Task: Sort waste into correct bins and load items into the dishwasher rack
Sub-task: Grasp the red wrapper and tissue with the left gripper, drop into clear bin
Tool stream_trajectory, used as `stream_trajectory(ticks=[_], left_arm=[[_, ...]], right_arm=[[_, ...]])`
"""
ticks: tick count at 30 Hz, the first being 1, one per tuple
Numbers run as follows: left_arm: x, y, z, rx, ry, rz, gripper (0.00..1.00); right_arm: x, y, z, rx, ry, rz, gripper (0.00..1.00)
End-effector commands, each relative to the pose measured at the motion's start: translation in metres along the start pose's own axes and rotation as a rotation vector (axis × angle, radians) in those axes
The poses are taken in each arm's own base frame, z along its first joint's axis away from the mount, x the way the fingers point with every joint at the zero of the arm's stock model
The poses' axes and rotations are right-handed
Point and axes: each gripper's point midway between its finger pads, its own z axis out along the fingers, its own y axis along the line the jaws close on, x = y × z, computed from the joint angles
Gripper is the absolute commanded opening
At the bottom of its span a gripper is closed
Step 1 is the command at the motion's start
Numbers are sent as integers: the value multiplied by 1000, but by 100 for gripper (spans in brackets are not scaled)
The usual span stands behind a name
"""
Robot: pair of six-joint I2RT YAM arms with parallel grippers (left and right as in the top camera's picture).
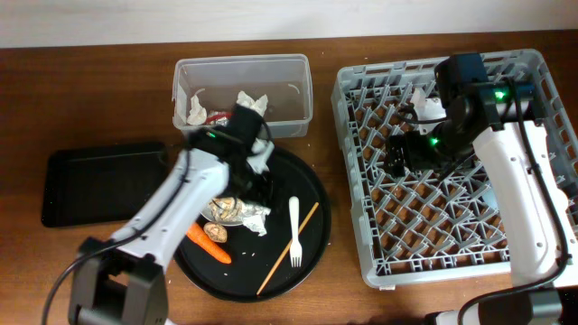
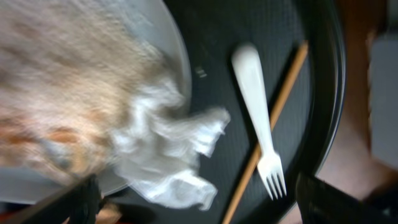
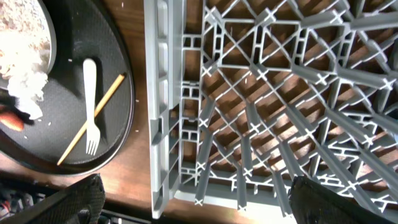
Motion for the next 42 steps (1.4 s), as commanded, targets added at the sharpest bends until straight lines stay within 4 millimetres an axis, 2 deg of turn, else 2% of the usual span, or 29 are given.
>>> stream_trajectory(ticks=[1,2,4,5,6,9,13,16,18,19,21,22,23,24,27,28,29,30,32,33,34,36,37,38,39,40,42], left_arm=[[18,-8,31,-27,13,69,91],[18,-2,38,-70,0,82,79],[15,1,45,-84,-29,91,71],[10,5,45,-114,-50,92,57],[5,11,44,-149,-71,94,54],[-9,11,42,-160,-128,98,54],[-11,10,43,-157,-137,101,54],[-13,5,48,-151,-138,116,50],[-11,1,53,-147,-128,129,29],[-11,1,53,-147,-128,129,14],[-11,1,53,-148,-129,129,1],[-13,0,51,-147,-133,129,0],[-18,-1,44,-149,-146,129,0],[-32,-3,19,-166,-191,125,0],[-85,1,-75,-231,-429,149,0],[-110,8,-110,-266,-551,119,1],[-136,14,-137,-269,-680,89,1],[-155,23,-151,-271,-768,65,1],[-177,40,-157,-282,-845,30,2],[-189,52,-151,-291,-862,11,2],[-199,62,-137,-299,-856,-2,11],[-207,73,-118,-308,-835,-15,40],[-212,79,-106,-312,-825,-22,73],[-213,81,-107,-314,-828,-25,84],[-213,82,-116,-315,-841,-29,92],[-209,79,-129,-315,-848,-30,93],[-182,74,-152,-317,-811,-31,94]], right_arm=[[1,1,-2,2,-4,-2,98],[1,1,-2,2,-4,-2,98],[2,1,-2,2,-3,-2,98],[2,1,-2,2,-1,-1,98],[2,1,-2,2,0,-1,98],[2,1,-2,2,1,-1,98],[2,1,-2,2,0,-2,98],[2,1,-2,2,0,-2,98],[2,1,-2,2,0,-1,98],[2,1,-2,2,0,-1,98],[2,1,-2,2,1,-1,98],[2,1,-2,2,0,-1,98],[3,1,-2,2,2,-1,98],[3,1,-2,2,1,-1,98],[2,1,-2,2,1,-1,98],[2,1,-2,2,1,-1,98],[2,1,-2,2,0,-1,98],[2,1,-2,2,1,-1,98],[2,1,-2,2,0,-2,98],[2,1,-2,2,0,-2,98],[2,1,-2,2,0,-2,98],[2,1,-2,2,0,-1,98],[2,1,-2,2,1,-2,98],[2,1,-2,2,0,-2,98],[2,1,-2,3,1,-2,98],[2,1,-2,3,1,-2,98],[2,1,-2,3,1,-2,98]])
